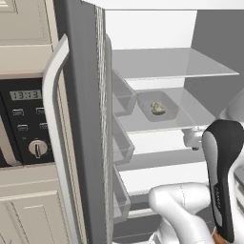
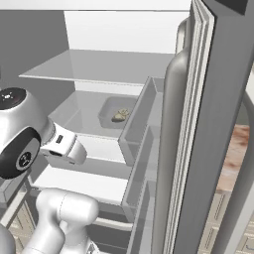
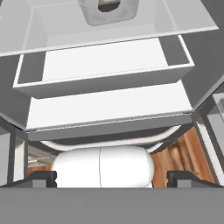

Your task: Place two dumplings into each of the tupperware containers and then place the containers in the fridge.

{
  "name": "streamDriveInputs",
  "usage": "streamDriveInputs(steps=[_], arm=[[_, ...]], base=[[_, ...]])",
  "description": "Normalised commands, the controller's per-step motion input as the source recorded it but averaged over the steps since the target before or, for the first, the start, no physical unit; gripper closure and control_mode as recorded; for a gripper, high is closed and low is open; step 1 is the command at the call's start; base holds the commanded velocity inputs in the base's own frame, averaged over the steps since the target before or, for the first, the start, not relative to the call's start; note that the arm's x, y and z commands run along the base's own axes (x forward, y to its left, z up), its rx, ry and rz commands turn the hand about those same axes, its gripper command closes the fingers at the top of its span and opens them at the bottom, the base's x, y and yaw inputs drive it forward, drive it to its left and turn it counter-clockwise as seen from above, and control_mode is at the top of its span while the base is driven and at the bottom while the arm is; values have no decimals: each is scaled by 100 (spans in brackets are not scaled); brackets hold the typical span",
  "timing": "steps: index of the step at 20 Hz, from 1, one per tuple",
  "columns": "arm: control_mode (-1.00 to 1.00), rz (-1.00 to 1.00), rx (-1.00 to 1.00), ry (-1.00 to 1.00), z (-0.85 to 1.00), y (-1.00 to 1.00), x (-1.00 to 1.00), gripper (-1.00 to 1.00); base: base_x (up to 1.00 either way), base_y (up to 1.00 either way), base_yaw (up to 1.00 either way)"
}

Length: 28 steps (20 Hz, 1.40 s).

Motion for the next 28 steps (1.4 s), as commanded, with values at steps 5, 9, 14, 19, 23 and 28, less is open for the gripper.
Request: streamDriveInputs(steps=[5, 9, 14, 19, 23, 28], arm=[[-100, 1, -1, 1, -11, 11, 0, -100], [-100, 0, 0, 0, 0, 0, 0, -100], [100, 0, 0, 0, 0, 0, 0, -100], [100, 0, 0, 0, 0, 0, 0, -100], [100, 0, 0, 0, 0, 0, 0, -100], [100, 0, 0, 0, 0, 0, 0, -100]], base=[[0, 0, 0], [0, 0, 0], [0, 0, 0], [-36, 0, -1], [-100, 0, -1], [-100, 1, 0]])
